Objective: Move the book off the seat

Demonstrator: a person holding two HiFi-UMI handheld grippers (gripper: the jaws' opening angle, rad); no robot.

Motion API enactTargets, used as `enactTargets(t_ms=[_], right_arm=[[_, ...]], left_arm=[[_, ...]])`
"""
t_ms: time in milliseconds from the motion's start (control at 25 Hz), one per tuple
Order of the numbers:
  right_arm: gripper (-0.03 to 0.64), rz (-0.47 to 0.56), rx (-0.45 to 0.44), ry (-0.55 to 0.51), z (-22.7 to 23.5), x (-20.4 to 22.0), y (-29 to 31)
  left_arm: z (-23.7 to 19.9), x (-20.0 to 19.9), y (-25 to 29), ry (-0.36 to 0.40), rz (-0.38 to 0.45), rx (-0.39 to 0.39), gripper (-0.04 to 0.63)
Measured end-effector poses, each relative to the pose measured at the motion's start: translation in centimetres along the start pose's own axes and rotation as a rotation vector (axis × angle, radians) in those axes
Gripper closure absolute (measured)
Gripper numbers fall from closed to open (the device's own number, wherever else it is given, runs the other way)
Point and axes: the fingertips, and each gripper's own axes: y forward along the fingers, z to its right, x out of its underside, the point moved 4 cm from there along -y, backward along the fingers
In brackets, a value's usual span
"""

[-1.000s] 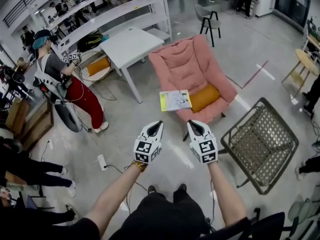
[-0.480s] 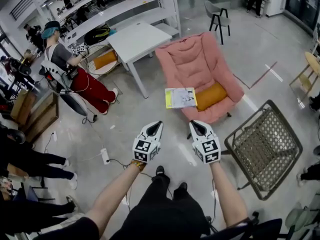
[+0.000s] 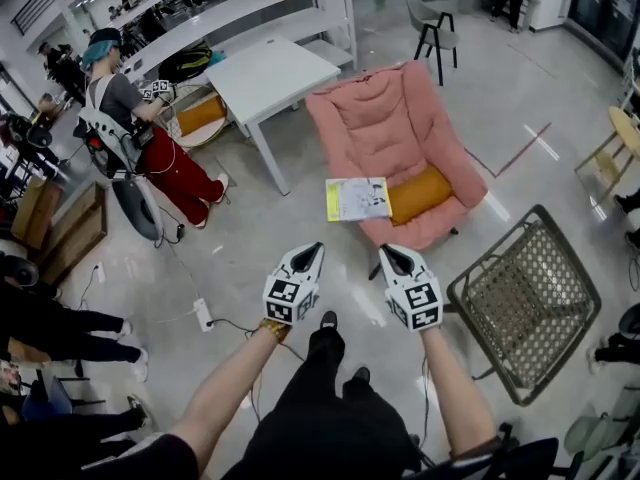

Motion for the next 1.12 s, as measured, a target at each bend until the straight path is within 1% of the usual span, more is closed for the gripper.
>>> enactTargets(t_ms=[160, 320, 520, 640, 720, 800, 880, 1000, 1120], right_arm=[[0.601, -0.021, 0.015, 0.008, 1.5, 0.2, 2.4], [0.601, -0.054, 0.033, 0.016, 3.3, 1.0, 5.8], [0.601, -0.085, 0.067, 0.044, 5.2, 0.4, 10.2], [0.601, -0.097, 0.086, 0.065, 6.0, 0.7, 13.0], [0.601, -0.106, 0.100, 0.072, 6.6, 1.3, 14.3], [0.601, -0.121, 0.103, 0.071, 7.5, 2.0, 15.6], [0.601, -0.129, 0.089, 0.077, 8.2, 2.8, 16.9], [0.601, -0.139, 0.082, 0.086, 9.7, 4.4, 18.3], [0.601, -0.139, 0.071, 0.087, 11.3, 5.1, 19.2]], left_arm=[[-2.7, 0.8, 2.6, -0.025, -0.020, 0.015, 0.583], [-6.3, 2.2, 5.4, -0.047, -0.068, 0.042, 0.582], [-11.1, 3.8, 8.8, -0.087, -0.126, 0.078, 0.581], [-13.4, 4.3, 10.7, -0.104, -0.143, 0.092, 0.581], [-14.1, 4.7, 12.1, -0.106, -0.153, 0.100, 0.581], [-14.7, 5.3, 13.5, -0.121, -0.170, 0.091, 0.581], [-15.2, 5.9, 14.5, -0.139, -0.183, 0.075, 0.581], [-15.5, 6.6, 16.1, -0.145, -0.198, 0.066, 0.581], [-15.4, 7.7, 17.3, -0.159, -0.221, 0.047, 0.581]])
